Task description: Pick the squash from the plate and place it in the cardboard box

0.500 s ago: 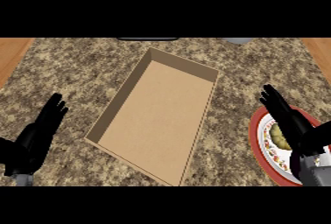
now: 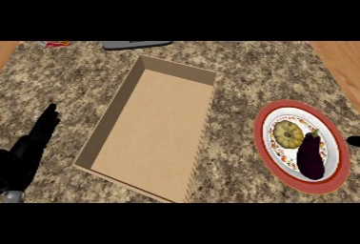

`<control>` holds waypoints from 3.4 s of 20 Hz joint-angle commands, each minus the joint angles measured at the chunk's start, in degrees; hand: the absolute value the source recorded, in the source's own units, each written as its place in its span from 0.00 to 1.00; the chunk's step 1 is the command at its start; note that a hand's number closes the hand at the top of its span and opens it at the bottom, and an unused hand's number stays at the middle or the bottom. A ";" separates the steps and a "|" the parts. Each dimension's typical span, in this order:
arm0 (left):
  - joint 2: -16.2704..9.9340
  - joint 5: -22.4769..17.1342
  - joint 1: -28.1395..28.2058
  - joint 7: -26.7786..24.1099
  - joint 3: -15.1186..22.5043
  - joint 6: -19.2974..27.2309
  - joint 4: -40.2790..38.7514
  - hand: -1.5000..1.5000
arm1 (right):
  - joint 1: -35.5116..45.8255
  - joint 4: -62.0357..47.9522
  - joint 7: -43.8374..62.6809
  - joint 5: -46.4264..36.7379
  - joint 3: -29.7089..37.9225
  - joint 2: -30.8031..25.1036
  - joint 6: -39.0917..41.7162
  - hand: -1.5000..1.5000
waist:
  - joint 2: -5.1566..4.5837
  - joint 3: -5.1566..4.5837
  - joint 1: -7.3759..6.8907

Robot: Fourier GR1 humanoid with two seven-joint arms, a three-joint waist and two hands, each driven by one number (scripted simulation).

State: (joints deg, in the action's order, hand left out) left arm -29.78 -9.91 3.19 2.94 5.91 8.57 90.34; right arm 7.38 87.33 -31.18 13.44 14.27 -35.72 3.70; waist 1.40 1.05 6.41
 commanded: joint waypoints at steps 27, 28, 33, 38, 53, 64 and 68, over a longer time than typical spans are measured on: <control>6.85 12.31 -8.68 -5.74 6.24 1.06 -12.71 0.50 | -47.01 29.11 -23.01 -54.74 12.74 22.23 -25.84 0.00 | -1.44 -1.15 -5.67; 4.82 10.99 -11.55 -3.80 4.26 -1.81 -13.27 0.50 | -45.44 24.75 -23.77 -57.13 12.28 23.98 -27.78 0.00 | -1.45 -1.08 -5.82; 7.76 12.98 -10.99 -5.29 3.66 -1.09 -13.97 0.50 | -42.30 27.21 -17.00 -66.53 11.42 25.83 -24.25 0.00 | -1.42 -1.07 -6.22; 9.34 14.79 -9.28 -6.58 4.08 -2.77 -14.42 0.50 | -37.73 24.43 -12.80 -75.15 7.76 29.35 -23.06 0.00 | -1.40 -1.06 -6.30; 13.78 19.62 -10.08 -1.60 1.64 -3.93 -11.13 0.50 | -31.45 20.41 -13.79 -80.89 6.26 32.26 -28.51 0.00 | -1.36 -1.05 -6.19; 13.82 21.30 -8.89 -6.83 -2.92 -6.86 -13.69 0.50 | -21.37 12.27 -4.25 -93.39 3.75 33.33 -27.01 0.00 | -1.39 -1.05 -6.43; 13.53 20.34 -9.72 -3.10 -3.56 -9.42 -10.66 0.50 | -13.99 6.36 -1.94 -94.04 5.09 30.42 -26.19 0.00 | -1.38 -1.04 -6.66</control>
State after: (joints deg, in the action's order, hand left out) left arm -15.50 10.97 -8.03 -2.12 3.09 1.11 75.96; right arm -11.81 97.25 -36.40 -77.89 19.86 -5.11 -22.89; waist 0.18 -0.45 0.14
